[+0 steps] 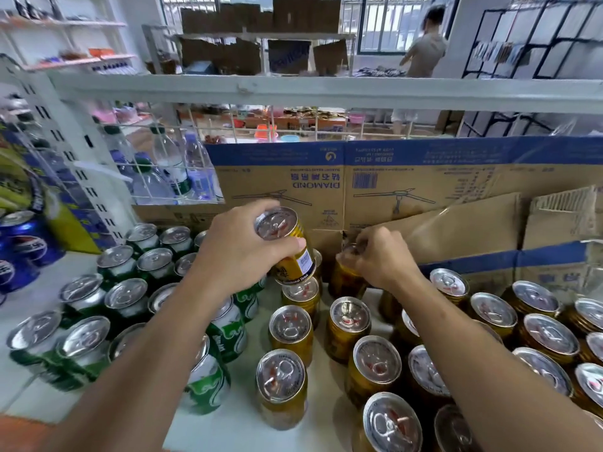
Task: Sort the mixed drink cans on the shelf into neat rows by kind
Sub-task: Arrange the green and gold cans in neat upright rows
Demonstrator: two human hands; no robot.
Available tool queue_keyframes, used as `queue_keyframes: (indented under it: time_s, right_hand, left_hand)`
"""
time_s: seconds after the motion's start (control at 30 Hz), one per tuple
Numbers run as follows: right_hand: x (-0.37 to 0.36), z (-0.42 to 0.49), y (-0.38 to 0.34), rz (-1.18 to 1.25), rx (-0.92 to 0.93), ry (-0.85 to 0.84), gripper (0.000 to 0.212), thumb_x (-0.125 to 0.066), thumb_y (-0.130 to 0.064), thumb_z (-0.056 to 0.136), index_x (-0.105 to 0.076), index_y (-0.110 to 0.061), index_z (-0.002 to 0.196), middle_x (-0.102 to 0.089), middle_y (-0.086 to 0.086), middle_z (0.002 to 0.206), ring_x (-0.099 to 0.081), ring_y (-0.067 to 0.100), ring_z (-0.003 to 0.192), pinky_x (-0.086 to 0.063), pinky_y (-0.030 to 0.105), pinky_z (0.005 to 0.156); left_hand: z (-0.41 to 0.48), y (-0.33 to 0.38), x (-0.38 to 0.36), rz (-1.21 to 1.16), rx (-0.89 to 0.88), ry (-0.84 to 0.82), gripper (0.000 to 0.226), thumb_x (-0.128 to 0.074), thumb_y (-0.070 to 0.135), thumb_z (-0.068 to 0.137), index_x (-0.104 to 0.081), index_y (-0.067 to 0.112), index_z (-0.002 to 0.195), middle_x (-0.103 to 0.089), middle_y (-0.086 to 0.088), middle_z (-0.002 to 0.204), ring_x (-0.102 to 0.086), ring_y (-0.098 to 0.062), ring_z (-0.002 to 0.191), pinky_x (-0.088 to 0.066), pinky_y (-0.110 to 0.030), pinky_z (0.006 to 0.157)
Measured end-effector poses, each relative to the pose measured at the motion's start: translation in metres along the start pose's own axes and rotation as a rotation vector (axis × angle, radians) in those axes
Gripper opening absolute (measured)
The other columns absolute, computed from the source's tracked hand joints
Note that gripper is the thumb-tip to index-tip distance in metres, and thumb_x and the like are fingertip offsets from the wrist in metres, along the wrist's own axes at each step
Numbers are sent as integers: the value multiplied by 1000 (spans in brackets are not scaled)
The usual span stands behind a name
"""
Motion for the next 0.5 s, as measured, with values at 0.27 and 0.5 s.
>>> queue_keyframes:
  time_s: [0.27, 0.5]
  right_hand:
    - [-18, 4, -8, -85, -10, -35, 47, -78, -46, 74, -59, -13, 102, -64, 9, 102, -61, 29, 93, -48, 33, 73]
    - [-33, 5, -7, -102, 6, -65, 47, -77, -47, 76, -57, -12, 100, -66, 11, 101, -59, 28, 92, -37, 28, 67]
  left_hand:
    - [-2, -7, -18, 188, -6, -108, 73, -75, 52, 73, -48, 34, 138, -54, 4, 135, -49, -19, 123, -40, -37, 101]
    - [1, -13, -28, 165, -8, -162, 75, -75, 53, 72, -46, 35, 139, -52, 6, 139, -47, -17, 127, -40, -35, 102]
Point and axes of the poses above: each hand's wrist, its own z-axis towards the middle knuckle, its own x-axis out of the back of the hand, y = z × x, the point moved 6 cm from there along z, towards the middle knuckle
